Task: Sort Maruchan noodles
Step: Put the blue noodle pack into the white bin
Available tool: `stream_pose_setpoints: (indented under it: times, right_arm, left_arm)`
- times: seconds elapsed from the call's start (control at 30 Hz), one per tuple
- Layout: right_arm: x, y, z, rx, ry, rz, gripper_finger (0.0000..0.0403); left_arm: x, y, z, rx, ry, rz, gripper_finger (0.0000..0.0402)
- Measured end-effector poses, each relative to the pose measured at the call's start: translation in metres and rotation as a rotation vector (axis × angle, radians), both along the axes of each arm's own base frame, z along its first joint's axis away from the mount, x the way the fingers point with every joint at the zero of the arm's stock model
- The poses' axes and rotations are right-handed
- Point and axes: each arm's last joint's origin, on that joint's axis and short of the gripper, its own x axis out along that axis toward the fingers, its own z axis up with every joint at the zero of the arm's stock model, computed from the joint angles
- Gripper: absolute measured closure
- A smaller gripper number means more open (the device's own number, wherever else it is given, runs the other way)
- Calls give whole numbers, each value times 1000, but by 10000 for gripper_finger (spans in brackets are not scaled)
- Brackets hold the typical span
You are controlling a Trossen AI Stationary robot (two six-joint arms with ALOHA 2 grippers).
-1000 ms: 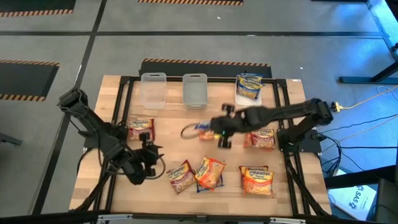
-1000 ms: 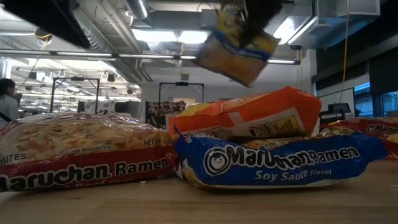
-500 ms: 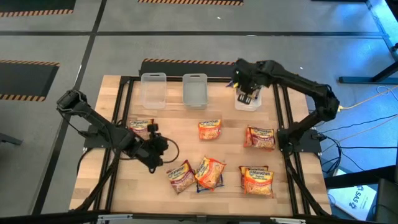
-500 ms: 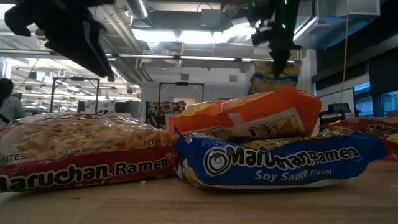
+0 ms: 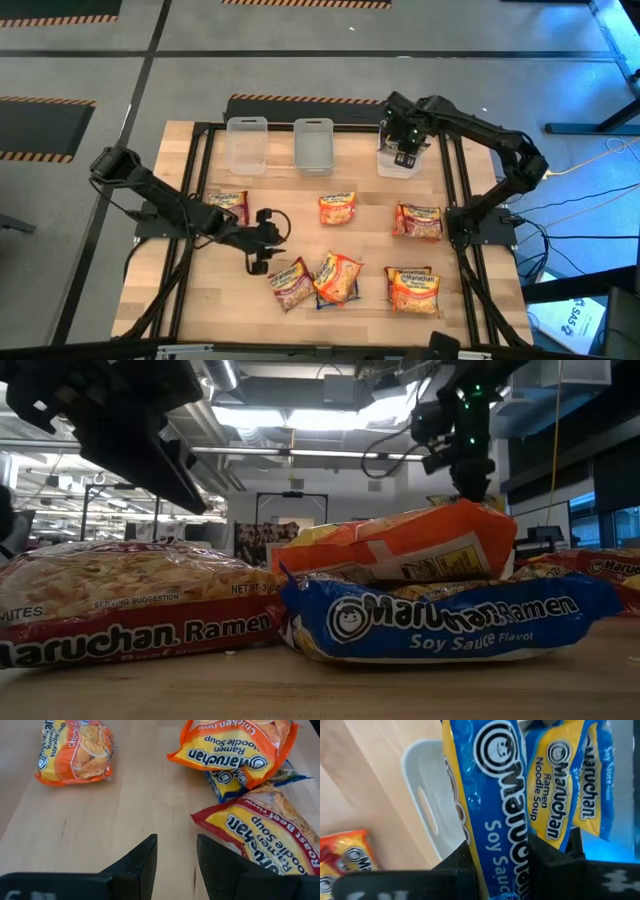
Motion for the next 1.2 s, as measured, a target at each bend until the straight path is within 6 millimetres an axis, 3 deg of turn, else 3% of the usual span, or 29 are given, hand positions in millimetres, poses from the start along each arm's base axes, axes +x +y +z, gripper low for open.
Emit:
stream_pose_setpoints:
  times: [0.23, 0.5, 0.9, 1.2]
  right_arm:
    - [-3, -3, -21, 33, -29, 27, 324]
    - [-5, -2, -27, 13, 5, 36, 324]
    - [12, -16, -65, 101, 54, 67, 324]
    - [15, -23, -74, 38, 102, 60, 322]
  left_arm:
    - [0, 0, 0, -22, -5, 16, 269]
    - [1, 0, 1, -22, -21, 22, 269]
    - [2, -1, 3, -33, -42, 23, 269]
    - [2, -1, 3, -46, -42, 32, 269]
